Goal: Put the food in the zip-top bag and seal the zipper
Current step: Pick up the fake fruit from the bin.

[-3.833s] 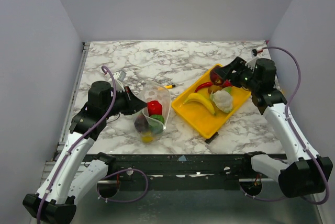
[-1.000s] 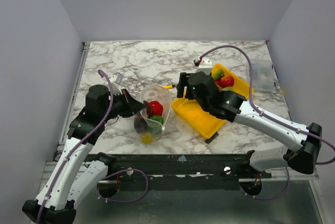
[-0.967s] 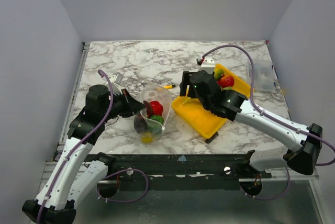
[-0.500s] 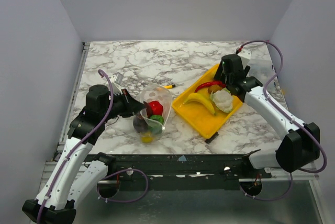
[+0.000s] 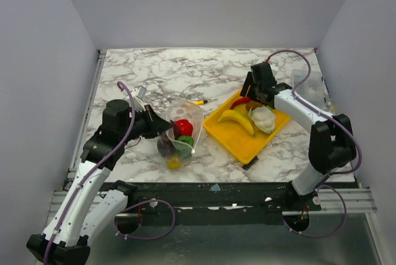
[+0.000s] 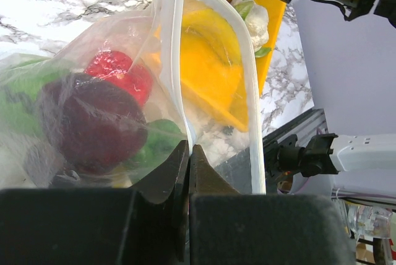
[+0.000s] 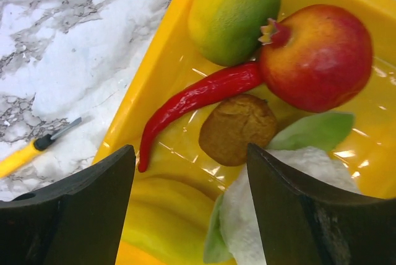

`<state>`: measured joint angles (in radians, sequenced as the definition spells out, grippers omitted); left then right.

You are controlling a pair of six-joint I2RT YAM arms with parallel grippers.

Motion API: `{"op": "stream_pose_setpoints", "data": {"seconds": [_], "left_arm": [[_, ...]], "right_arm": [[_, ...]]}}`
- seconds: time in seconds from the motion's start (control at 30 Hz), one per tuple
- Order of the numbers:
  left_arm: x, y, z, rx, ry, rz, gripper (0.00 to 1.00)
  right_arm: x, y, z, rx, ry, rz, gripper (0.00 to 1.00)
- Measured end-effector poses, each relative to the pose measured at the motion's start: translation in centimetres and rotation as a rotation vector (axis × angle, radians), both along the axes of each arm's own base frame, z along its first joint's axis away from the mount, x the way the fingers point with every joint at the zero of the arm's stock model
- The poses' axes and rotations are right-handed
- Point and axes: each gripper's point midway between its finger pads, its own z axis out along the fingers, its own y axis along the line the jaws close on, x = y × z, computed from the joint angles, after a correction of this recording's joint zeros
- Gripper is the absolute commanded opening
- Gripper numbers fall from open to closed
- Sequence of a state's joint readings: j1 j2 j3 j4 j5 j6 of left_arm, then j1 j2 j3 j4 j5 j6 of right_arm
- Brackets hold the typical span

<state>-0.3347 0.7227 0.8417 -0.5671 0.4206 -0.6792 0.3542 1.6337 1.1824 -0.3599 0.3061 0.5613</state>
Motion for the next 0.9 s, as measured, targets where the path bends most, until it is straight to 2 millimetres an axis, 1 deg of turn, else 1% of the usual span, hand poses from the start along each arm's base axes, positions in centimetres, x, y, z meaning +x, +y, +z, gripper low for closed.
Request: {"op": "stream_pose_setpoints", "data": {"seconds": [0.03, 0.07, 0.13, 0.23, 0.43, 0.63, 0.73, 0.9], "left_arm": [[0.0, 0.0, 0.0, 0.000, 0.001, 0.000, 0.00], [0.1, 0.0, 0.0, 0.001, 0.002, 0.000, 0.00], [0.0, 0.0, -0.1, 0.001, 0.001, 0.000, 0.00], [0.0, 0.0, -0.1, 0.005, -0.001, -0.002, 0.00], [0.0, 0.0, -0.1, 0.009, -0.006, -0.005, 0.00], [0.2, 0.0, -0.3, 0.015, 0.001, -0.007, 0.00], [0.2, 0.0, -0.4, 0.015, 0.002, -0.007, 0.00], [0.1, 0.0, -0.3, 0.014, -0.002, -0.007, 0.00]], "right_arm": [[0.3, 0.4, 0.0, 0.025, 0.000, -0.003, 0.69], [0.5, 0.7, -1.0, 0.033, 0.018, -0.008, 0.68], [0.7, 1.1, -2.2, 0.053, 0.043, -0.022, 0.67], [0.6, 1.2, -3.6, 0.058, 0.076, -0.043, 0.67], [0.7, 0.5, -3.9, 0.030, 0.072, -0.068, 0.67], [0.3, -0.1, -5.1, -0.009, 0.093, -0.064, 0.62], [0.4, -0.5, -5.6, -0.038, 0.097, -0.067, 0.59], [1.1, -0.8, -5.9, -0.076, 0.086, -0.061, 0.59]]}}
